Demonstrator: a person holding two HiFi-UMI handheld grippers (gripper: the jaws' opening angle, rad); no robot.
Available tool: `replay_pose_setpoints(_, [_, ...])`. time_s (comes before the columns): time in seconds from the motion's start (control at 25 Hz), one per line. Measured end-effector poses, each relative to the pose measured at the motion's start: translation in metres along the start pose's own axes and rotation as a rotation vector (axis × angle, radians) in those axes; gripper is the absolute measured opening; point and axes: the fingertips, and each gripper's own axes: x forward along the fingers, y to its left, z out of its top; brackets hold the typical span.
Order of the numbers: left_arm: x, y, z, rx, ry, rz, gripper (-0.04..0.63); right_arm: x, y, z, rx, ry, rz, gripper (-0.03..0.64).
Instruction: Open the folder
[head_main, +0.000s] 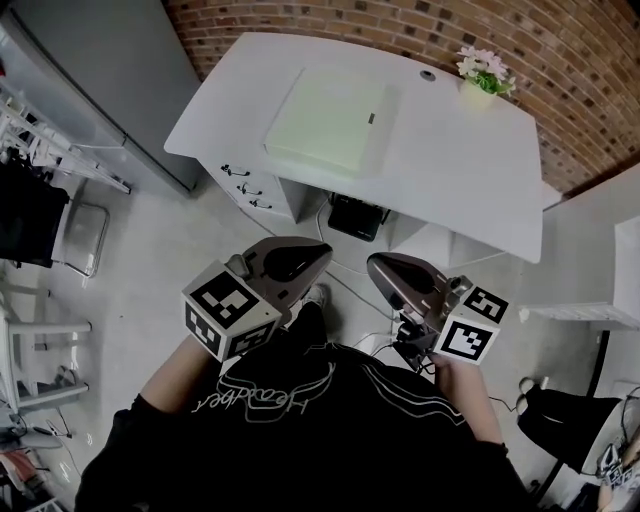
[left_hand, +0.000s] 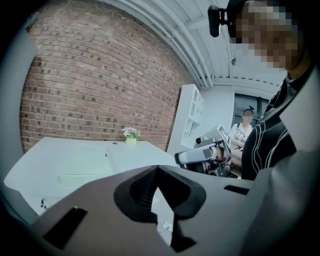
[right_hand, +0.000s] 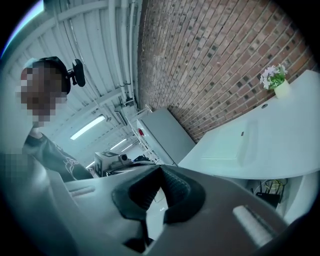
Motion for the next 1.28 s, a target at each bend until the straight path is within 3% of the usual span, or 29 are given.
replay_pose_setpoints(0.44, [0.039,0.071,0.016,0.055,0.065,-0.032,0.003,0.026,-0.052,0.029,0.060,-0.044,-0.080,0.003])
replay_pose_setpoints(0.76, [0.070,0.128,0.018,0.125,0.121,0.021,0.005,0.039,-0.091,0.041,0.120,-0.079,-0.131,0.003])
replay_pose_setpoints(1.04, [0.089,0.164,0.012,0.131,0.160,0.037,0.019,0.042,-0.116,0.046,0.178,-0.130,-0.175,0.003])
replay_pose_setpoints(1.28, [0.108,0.182,-0.002,0.265,0.249,0.033,0.040,0.043,-0.134,0.043,0.216,-0.143,-0.220,0.003])
